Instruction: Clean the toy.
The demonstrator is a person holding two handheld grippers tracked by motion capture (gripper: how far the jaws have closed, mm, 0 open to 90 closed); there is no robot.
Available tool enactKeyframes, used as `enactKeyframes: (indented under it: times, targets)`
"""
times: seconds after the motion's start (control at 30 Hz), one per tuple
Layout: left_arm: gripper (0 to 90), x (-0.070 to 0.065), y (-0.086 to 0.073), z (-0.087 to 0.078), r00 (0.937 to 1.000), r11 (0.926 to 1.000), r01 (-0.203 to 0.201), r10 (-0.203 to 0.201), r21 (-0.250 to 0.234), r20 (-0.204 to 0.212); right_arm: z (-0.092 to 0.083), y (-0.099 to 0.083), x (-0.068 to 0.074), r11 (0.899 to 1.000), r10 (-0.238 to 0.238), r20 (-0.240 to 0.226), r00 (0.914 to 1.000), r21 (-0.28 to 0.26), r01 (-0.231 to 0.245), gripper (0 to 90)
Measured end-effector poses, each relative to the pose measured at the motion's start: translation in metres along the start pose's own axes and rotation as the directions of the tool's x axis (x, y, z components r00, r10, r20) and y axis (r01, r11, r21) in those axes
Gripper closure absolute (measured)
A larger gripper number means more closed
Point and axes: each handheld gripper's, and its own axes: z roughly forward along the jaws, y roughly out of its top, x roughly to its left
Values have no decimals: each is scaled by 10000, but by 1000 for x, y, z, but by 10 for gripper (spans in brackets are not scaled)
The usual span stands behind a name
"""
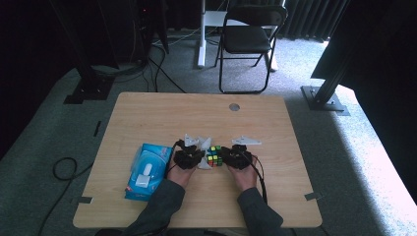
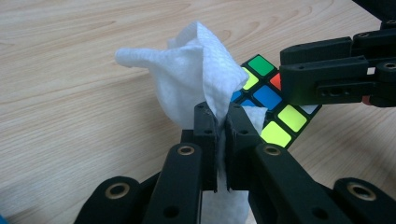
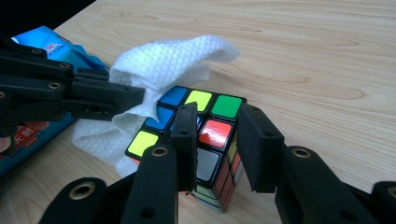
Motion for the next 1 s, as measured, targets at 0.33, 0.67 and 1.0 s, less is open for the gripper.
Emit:
enactKeyframes:
  times: [0.33, 0.67, 1.0]
  targets:
    - [854, 2, 0, 6, 10000, 9997, -70, 70, 240, -12, 0, 0, 0, 10000, 32, 33, 10000, -28, -32, 688]
    - [854, 6, -6, 20, 9998, 9972, 66, -52, 740, -188, 0, -1, 0, 9999, 91, 66, 9999, -56, -90, 689]
    - [853, 7, -18, 32, 9996, 9945, 146, -120, 1040, -256, 0, -1, 1, 9999, 116, 84, 9999, -63, -115, 689]
